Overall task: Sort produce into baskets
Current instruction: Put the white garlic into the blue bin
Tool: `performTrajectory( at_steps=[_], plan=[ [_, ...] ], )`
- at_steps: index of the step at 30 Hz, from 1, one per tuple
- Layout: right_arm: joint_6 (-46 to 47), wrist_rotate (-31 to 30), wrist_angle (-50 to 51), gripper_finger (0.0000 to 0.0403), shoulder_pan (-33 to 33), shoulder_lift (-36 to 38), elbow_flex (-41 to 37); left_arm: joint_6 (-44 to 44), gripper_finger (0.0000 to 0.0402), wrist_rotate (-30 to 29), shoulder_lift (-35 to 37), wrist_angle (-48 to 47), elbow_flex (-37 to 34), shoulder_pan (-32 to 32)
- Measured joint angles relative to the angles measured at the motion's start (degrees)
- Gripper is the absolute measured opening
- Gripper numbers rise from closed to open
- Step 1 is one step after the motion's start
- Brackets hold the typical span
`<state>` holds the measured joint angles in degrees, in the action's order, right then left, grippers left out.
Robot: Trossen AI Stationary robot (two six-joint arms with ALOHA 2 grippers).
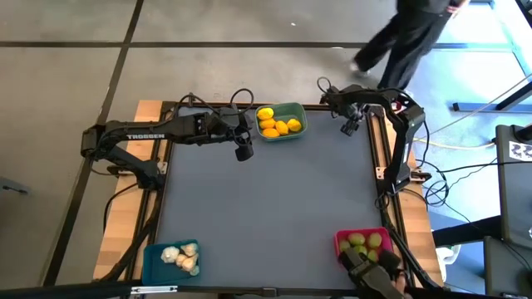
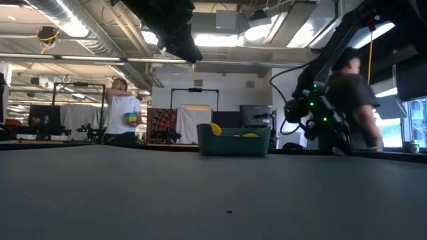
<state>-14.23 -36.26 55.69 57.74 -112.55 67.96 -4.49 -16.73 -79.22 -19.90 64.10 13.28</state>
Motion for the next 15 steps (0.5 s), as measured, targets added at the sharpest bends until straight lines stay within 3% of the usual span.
performTrajectory(
  at_steps=[15],
  plan=[
    [-0.9, -1.7, -0.1, 0.0246, 0.0, 0.0, 0.4, 0.3, 0.0251, 0.0, 0.0, 0.0, 0.0, 0.0]
  ],
)
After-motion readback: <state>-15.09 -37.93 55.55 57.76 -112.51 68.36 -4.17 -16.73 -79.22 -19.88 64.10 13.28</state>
